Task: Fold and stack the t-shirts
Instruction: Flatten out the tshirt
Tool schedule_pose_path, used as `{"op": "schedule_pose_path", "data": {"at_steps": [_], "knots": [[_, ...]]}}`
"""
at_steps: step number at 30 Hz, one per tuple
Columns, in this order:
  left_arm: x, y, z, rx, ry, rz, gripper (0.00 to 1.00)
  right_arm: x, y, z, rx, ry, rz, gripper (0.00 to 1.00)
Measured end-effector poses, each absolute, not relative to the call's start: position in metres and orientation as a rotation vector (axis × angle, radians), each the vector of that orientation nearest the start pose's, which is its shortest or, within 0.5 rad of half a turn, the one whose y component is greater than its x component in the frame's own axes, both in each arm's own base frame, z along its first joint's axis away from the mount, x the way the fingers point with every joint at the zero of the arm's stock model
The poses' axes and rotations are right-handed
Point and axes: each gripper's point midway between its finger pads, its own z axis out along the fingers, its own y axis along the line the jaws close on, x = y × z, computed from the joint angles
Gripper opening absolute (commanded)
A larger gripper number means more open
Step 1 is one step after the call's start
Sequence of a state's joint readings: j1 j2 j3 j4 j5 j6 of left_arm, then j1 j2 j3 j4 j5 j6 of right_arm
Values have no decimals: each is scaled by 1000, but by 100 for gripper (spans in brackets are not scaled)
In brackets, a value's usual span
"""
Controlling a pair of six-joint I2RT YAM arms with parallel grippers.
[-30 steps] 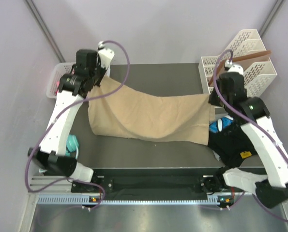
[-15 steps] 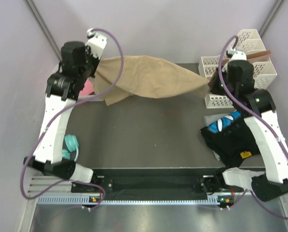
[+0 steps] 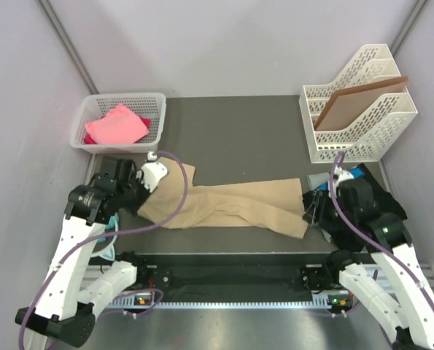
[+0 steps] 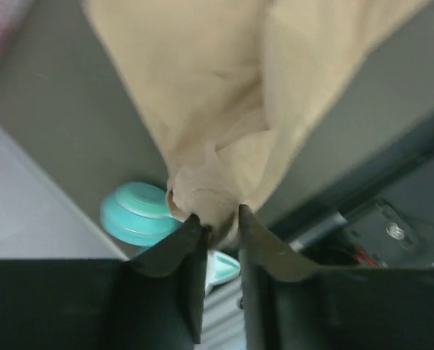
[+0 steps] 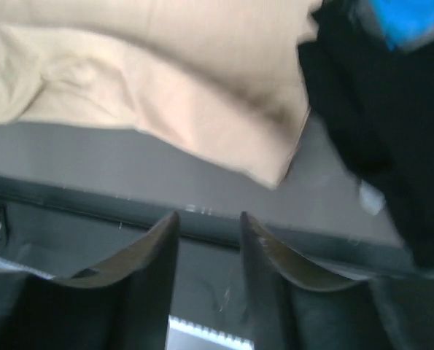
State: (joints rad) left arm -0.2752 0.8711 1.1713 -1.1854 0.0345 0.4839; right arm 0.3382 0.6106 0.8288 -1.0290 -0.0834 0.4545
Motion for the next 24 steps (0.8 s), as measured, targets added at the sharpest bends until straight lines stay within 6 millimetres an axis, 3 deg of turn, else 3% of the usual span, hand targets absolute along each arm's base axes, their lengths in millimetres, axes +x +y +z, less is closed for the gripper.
{"op": "schedule_pose_path", "data": {"at_steps": [1, 3, 5, 8, 11, 14, 20, 24], "knots": [[183, -41, 219, 969, 2306, 25, 41, 142, 88, 166, 101, 2451, 481, 53], [166, -44, 210, 1042, 2346, -36, 50, 124, 87, 164, 104, 2463, 516, 54], [159, -48, 211, 1095, 2334, -78, 51, 113, 87, 169, 95, 2465, 539, 54], [160, -56, 223, 1158, 2288, -124, 49, 113, 86, 179, 99, 2472, 531, 54], [169, -61, 233, 1183, 2253, -137, 49, 130, 88, 187, 109, 2472, 504, 54], [192, -59, 223, 1139, 2266, -76, 40, 156, 90, 181, 130, 2491, 450, 52], [260, -47, 157, 1032, 2410, 113, 34, 219, 96, 150, 176, 2572, 307, 54], [293, -42, 117, 952, 2533, 127, 38, 248, 102, 152, 193, 2549, 289, 63]]}}
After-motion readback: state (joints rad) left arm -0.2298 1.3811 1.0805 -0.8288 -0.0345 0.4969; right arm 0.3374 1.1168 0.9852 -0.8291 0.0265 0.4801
